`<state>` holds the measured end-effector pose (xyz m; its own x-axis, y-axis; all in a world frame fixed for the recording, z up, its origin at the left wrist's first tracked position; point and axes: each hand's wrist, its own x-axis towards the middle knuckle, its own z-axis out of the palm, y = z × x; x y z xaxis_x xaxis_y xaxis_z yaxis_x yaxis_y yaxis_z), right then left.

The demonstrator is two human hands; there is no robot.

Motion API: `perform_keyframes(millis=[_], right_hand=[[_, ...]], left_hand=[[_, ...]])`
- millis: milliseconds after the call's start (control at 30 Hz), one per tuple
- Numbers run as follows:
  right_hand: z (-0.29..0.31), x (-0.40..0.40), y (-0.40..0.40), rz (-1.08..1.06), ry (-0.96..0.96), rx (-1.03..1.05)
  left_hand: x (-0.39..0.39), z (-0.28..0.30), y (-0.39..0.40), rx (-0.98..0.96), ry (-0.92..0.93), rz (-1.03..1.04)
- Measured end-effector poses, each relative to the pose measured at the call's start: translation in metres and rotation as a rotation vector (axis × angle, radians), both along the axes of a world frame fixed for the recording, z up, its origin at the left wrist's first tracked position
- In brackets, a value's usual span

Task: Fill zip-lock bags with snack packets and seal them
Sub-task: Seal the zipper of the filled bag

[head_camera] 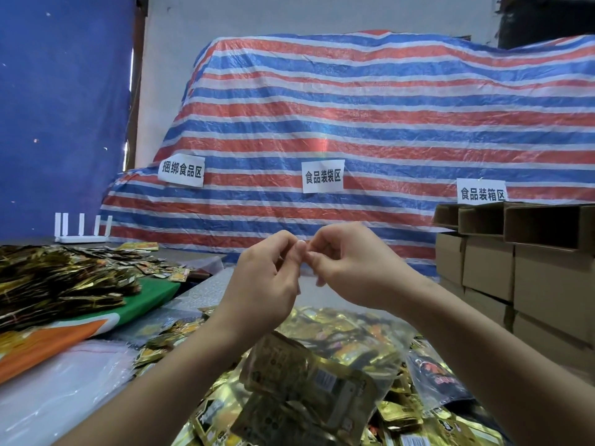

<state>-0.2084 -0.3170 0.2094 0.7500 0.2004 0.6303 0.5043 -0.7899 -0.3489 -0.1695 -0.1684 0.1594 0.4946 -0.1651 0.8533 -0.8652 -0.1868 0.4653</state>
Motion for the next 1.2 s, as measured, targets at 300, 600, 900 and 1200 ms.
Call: perform_keyframes(millis=[300,600,900,1200], right_hand=[[0.0,0.003,-0.002,-0.027,0.0,0.003],[-0.018,0.004,-0.015,-0.065,0.012,-0.033],[-0.034,0.003,-0.029,-0.049,-0.02,-0.074],[-0.041,0.003,-0.037,0.053,-0.129,-0.121]], left_hand=[[0.007,0.008,0.002,-0.091,-0.097,0.148],[0.02,0.007,0.026,-0.125,-0.13,0.256],[0.027,0.011,0.038,-0.137,-0.133,0.294],[0.033,0.01,0.04,-0.148,-0.115,0.297]])
